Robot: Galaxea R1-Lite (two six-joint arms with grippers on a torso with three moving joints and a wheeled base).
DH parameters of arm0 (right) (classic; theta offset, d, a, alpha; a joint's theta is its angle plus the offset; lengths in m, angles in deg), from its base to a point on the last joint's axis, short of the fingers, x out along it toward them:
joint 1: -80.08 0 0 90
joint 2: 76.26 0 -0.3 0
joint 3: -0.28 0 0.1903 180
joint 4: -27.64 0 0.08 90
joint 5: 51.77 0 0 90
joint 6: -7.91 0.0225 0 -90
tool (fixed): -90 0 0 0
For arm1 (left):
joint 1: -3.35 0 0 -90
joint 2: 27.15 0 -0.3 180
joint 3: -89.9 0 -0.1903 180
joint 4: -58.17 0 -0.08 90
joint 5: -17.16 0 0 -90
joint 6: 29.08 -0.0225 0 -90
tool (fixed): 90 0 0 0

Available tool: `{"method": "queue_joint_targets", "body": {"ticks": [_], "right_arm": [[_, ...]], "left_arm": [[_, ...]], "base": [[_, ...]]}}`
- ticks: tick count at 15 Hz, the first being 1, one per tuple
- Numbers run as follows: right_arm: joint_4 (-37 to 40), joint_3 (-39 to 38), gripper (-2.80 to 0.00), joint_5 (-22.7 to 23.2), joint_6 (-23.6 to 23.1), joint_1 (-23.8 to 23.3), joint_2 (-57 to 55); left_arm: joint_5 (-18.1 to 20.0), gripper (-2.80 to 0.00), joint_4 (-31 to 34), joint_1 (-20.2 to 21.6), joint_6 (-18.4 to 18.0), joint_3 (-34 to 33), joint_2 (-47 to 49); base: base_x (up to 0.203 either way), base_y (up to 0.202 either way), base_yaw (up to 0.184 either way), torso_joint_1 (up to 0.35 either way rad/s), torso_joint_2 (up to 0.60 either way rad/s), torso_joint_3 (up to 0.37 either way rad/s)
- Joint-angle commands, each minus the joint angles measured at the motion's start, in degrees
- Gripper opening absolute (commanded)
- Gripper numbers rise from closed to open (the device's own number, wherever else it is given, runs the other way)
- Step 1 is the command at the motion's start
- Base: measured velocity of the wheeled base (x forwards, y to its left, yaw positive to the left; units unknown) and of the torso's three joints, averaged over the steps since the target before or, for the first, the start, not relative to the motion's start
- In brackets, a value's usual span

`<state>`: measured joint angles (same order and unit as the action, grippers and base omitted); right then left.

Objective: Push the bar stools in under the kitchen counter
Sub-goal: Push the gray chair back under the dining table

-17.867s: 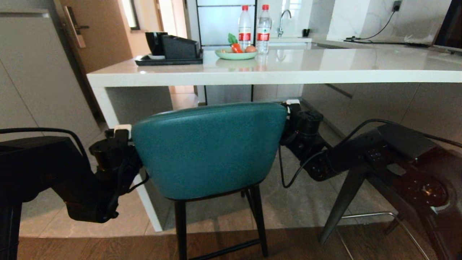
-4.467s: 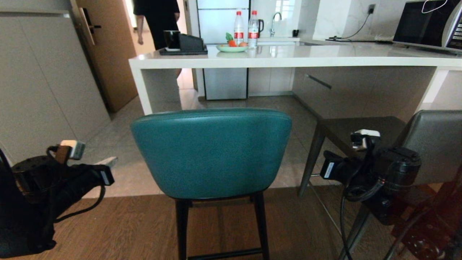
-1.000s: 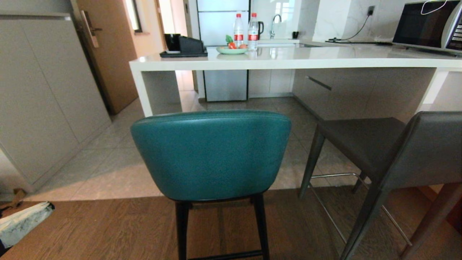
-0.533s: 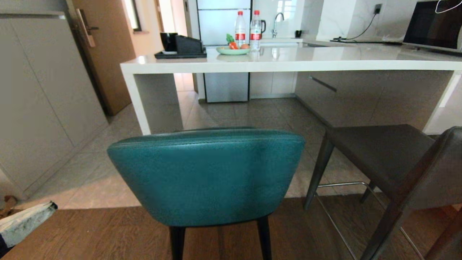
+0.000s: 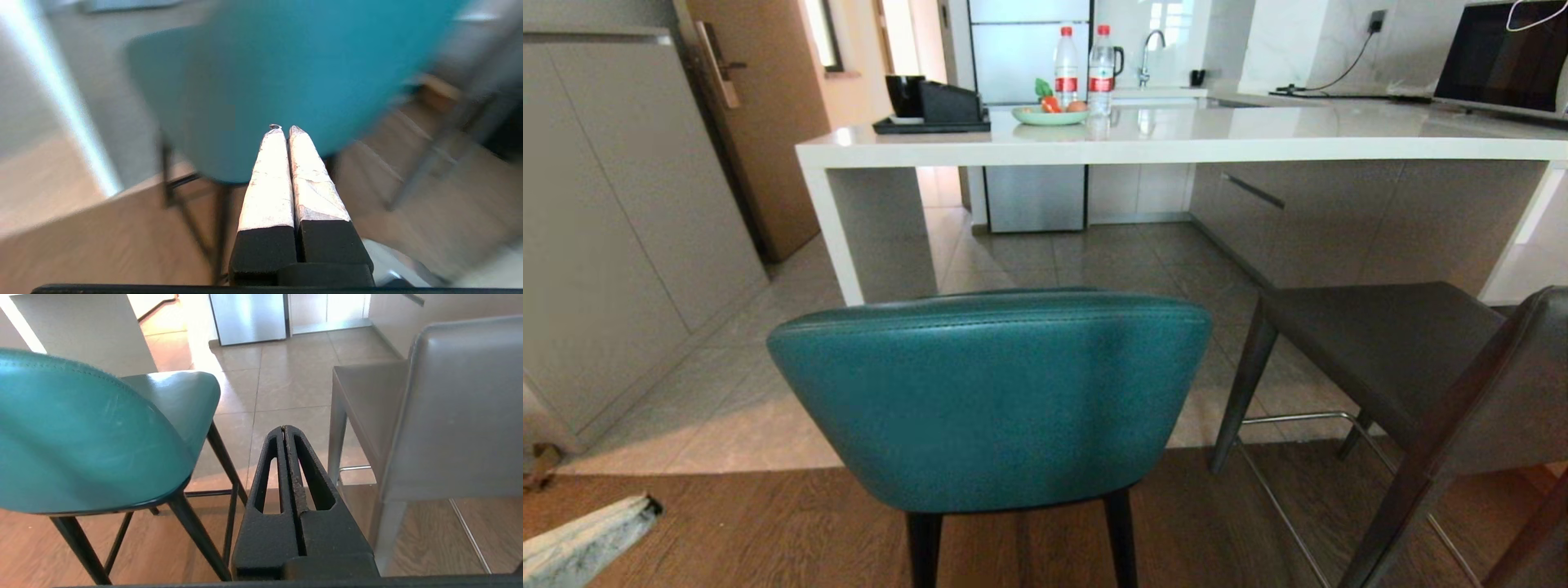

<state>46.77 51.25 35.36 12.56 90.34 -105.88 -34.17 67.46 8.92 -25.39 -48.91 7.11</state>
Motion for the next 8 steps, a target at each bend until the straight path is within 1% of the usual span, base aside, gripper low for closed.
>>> {"method": "queue_joint_targets", "body": {"ticks": [1,2,3,4,6,7,8], "right_arm": [[0.03,-1.42,-2.80,0.05,-0.09,-0.06,3.79],[0.16,-2.07,-2.80,0.08,-0.32,-0.35,5.57],[0.43,-2.43,-2.80,0.08,-0.83,-0.54,7.29],[1.28,-2.66,-2.80,0.13,-1.31,-0.62,9.35],[3.10,-3.50,-2.80,1.22,-1.64,-0.71,12.43],[3.28,-4.72,-2.80,2.21,-1.75,-0.88,13.43],[2.97,-6.34,-2.80,2.35,-1.98,-1.05,13.58]], "left_arm": [[2.32,-2.80,-0.33,-5.62,0.36,-1.03,-4.76],[3.40,-2.80,-0.37,-9.37,0.50,-1.89,-7.26],[3.96,-2.80,-0.28,-12.21,0.61,-2.77,-9.79],[4.23,-2.80,-0.09,-13.41,0.92,-3.59,-12.48],[4.28,-2.80,-0.03,-13.76,2.36,-4.99,-16.92],[3.29,-2.80,-0.44,-13.69,2.73,-7.07,-17.83],[-0.61,-2.80,-0.58,-13.73,2.85,-7.99,-17.88]], "base": [[0.000,0.000,0.000,0.000,0.00,0.000],[0.000,0.000,0.000,0.000,0.00,0.000],[0.000,0.000,0.000,0.000,0.00,0.000],[0.000,0.000,0.000,0.000,0.00,0.000],[0.000,0.000,0.000,0.000,0.00,0.000],[0.000,0.000,0.000,0.000,0.00,0.000],[0.000,0.000,0.000,0.000,0.00,0.000]]}}
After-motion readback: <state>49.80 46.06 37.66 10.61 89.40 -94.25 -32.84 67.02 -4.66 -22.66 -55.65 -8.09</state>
